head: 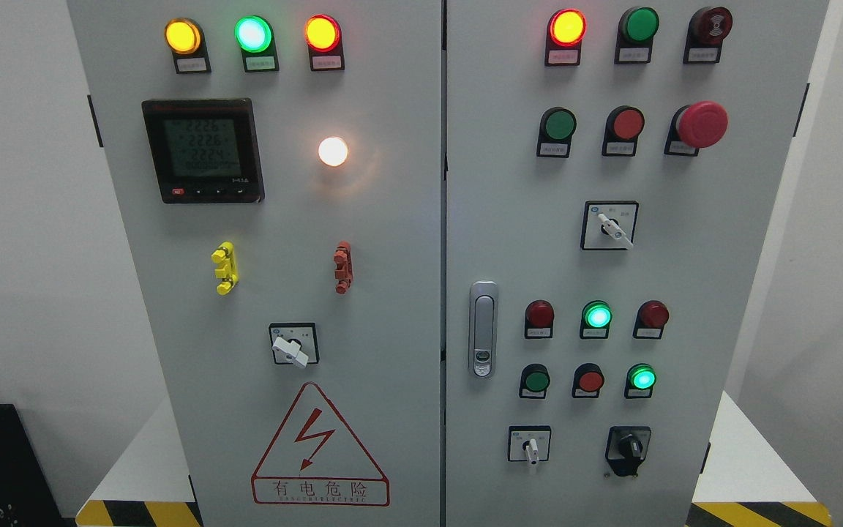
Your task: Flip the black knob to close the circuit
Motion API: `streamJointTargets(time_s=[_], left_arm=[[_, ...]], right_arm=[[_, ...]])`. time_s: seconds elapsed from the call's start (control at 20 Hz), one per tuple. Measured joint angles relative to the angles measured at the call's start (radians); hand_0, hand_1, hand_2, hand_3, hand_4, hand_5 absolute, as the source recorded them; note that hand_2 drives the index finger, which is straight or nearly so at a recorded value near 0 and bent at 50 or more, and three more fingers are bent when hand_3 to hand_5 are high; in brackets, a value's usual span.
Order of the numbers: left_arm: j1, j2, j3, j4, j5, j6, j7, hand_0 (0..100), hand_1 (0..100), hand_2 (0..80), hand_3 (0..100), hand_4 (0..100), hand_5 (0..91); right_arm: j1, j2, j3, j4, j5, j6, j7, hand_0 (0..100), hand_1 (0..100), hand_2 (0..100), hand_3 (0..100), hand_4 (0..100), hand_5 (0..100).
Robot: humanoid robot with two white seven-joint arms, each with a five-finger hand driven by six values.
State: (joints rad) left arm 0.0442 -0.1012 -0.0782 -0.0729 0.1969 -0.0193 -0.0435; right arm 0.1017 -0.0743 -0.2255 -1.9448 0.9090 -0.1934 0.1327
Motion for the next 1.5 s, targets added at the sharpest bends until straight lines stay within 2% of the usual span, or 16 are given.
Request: streamJointTargets(time_s=[0.15, 0.3, 0.45, 0.55, 0.75, 1.2, 1.5], left_arm=[[0.000, 0.000, 0.000, 0.000, 0.000, 0.000, 0.000, 12, 56, 0.0, 0, 0, 0.0], [0.000, 0.000, 0.000, 0.000, -0.001, -0.002, 0.000, 12, 56, 0.0, 0, 0, 0.0], [0.000, 0.000, 0.000, 0.000, 0.000, -0.004, 0.000, 12, 56, 0.0, 0, 0, 0.0], [0.000, 0.000, 0.000, 0.000, 0.000, -0.004, 0.000, 12, 56, 0.0, 0, 0, 0.0], [0.000, 0.000, 0.000, 0.000, 0.000, -0.002, 0.000, 12, 56, 0.0, 0, 0, 0.0], [0.000, 0.000, 0.000, 0.000, 0.000, 0.001, 0.000, 12, 56, 0.0, 0, 0, 0.0], [-0.001, 0.000, 0.000, 0.000, -0.001, 0.001, 0.000, 12, 56, 0.0, 0, 0, 0.0]], right_arm=[[-0.041, -0.005, 0.024, -0.023, 0.049, 0.073, 0.002, 0, 21, 92, 100, 86, 86], [-0.065, -0.008, 0.057, -0.038, 0.091, 0.181, 0.005, 0, 21, 92, 100, 87, 87], [-0.081, -0.010, 0.097, -0.044, 0.131, 0.243, -0.005, 0, 18, 92, 100, 87, 87], [-0.087, -0.010, 0.118, -0.040, 0.155, 0.259, -0.022, 0, 15, 92, 100, 87, 87], [-0.095, -0.005, 0.150, -0.025, 0.206, 0.274, -0.034, 0, 0, 93, 100, 88, 88], [-0.103, 0.004, 0.220, 0.035, 0.278, 0.338, -0.032, 0, 0, 94, 100, 88, 88], [-0.155, 0.010, 0.232, 0.098, 0.296, 0.345, -0.027, 0, 0, 95, 100, 88, 88]])
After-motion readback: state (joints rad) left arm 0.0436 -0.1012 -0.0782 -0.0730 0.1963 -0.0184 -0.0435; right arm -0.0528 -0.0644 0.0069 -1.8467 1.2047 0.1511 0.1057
